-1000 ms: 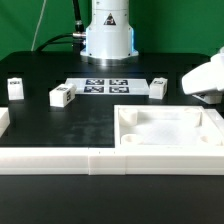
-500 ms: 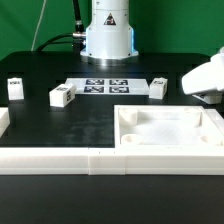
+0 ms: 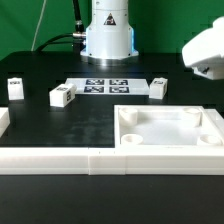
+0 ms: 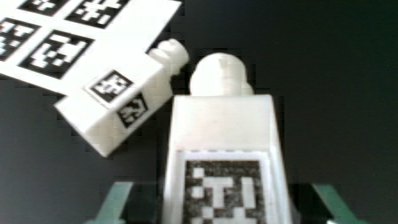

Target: Assemble one leg

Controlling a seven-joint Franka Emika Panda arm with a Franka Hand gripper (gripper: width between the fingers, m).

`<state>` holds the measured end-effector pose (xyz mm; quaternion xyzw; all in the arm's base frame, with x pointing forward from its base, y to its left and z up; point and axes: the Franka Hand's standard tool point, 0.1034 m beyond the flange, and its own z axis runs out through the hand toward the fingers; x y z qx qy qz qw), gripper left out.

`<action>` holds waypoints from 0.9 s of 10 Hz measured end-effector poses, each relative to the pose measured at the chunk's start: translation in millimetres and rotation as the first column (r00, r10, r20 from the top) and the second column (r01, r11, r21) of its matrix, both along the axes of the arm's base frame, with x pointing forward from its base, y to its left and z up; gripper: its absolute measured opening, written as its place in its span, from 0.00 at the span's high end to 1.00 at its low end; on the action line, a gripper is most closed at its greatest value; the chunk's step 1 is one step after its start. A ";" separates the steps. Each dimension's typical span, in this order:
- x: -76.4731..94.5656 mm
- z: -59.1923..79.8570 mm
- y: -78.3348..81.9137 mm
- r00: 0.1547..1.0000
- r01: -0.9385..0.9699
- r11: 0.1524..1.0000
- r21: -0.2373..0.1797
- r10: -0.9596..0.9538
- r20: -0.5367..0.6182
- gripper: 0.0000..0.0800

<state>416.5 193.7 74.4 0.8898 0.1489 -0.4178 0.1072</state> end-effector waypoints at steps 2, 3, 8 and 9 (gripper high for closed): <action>0.2 -7.2 1.8 0.999 -0.001 1.000 0.016 0.000 0.032 0.64; 10.2 -9.8 7.3 0.992 -0.001 0.998 0.060 -0.006 0.129 0.64; 27.0 14.6 -20.2 0.868 -0.121 0.961 0.248 -0.018 0.496 0.64; 37.8 21.6 -34.9 0.819 -0.165 0.946 0.280 -0.027 0.573 0.64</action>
Offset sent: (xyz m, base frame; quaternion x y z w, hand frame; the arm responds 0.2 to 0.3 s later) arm 0.0000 0.0000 0.0000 0.0000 0.1593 0.0000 0.9872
